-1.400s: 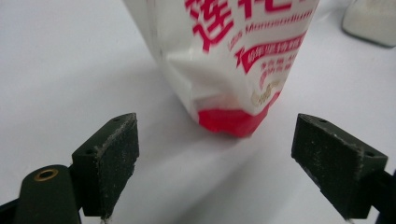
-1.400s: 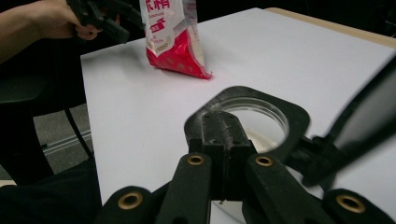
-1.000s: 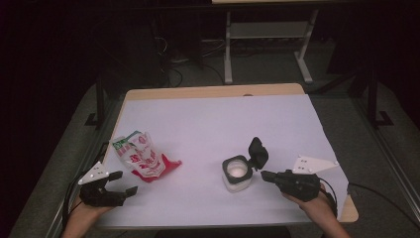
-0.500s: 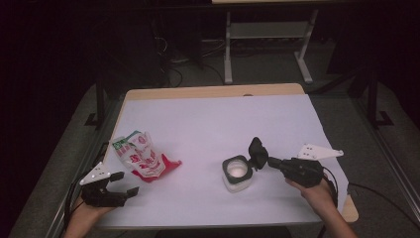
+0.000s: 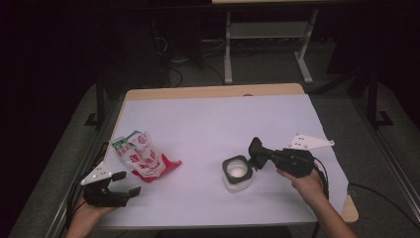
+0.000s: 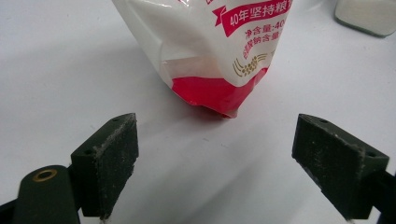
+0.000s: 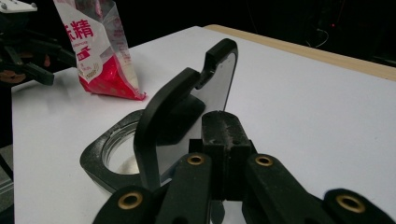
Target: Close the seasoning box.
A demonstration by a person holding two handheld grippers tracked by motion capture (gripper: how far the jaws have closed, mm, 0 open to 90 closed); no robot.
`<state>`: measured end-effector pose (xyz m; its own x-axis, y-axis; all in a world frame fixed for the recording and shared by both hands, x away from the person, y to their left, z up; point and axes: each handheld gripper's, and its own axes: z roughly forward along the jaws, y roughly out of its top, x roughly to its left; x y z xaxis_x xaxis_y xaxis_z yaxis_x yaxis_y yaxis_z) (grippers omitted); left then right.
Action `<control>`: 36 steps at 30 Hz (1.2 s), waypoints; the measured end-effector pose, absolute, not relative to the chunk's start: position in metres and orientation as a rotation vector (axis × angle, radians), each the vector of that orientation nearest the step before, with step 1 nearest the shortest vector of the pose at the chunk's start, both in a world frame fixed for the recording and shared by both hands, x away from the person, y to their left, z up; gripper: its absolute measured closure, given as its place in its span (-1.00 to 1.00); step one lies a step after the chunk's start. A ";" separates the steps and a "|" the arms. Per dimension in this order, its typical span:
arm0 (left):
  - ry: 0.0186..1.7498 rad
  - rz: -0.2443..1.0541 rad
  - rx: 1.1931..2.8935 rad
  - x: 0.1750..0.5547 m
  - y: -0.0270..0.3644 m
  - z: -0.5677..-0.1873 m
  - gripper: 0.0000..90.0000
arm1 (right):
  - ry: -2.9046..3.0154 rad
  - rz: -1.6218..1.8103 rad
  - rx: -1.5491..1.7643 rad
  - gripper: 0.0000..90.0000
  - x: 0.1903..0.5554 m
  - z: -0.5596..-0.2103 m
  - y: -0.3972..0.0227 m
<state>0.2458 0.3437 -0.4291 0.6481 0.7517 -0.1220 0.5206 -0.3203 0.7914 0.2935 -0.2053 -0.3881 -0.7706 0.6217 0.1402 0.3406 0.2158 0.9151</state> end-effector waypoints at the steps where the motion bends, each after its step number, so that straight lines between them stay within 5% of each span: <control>1: 0.991 0.338 1.999 0.246 0.344 -0.429 -0.68 | 2.234 1.576 0.913 1.00 0.293 -0.388 -0.204; 36: 0.974 0.328 1.999 0.245 0.344 -0.429 -0.68 | 2.256 1.604 0.809 1.00 0.283 -0.379 -0.189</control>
<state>0.2447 0.3435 -0.4286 0.6598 0.7406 -0.1267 0.5134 -0.3212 0.7958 0.2829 -0.1887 -0.3793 -0.8123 0.5732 0.1078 0.2899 0.2366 0.9274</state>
